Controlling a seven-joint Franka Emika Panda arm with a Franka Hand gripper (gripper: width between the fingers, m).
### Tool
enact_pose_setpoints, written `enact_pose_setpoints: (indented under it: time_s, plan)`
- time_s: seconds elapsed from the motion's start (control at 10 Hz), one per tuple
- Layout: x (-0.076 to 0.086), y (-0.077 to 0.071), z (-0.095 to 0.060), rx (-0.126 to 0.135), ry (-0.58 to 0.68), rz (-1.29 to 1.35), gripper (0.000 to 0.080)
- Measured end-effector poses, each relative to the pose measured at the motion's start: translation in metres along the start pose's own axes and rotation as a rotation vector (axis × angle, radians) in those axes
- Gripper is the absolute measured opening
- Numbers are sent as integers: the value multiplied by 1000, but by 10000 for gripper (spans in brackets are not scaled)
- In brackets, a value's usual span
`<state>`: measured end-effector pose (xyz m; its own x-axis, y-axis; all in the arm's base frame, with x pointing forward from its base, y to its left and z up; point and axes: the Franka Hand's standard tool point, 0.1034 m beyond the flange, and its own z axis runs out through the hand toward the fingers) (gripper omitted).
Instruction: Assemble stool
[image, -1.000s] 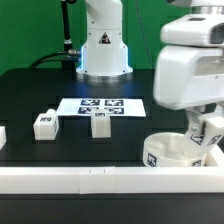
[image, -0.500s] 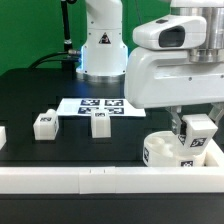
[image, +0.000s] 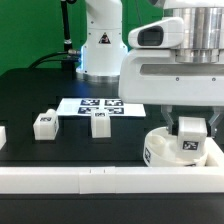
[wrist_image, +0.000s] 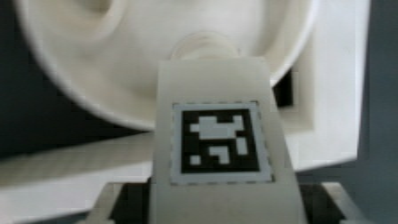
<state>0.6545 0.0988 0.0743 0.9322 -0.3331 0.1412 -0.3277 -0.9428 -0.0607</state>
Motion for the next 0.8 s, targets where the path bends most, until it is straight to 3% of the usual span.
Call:
enact_pose_setpoints:
  time_s: [0.3,0.8]
  plan:
    - [1,7,0,64,3,311,337]
    - [-4,10,0,72,-24,668,340]
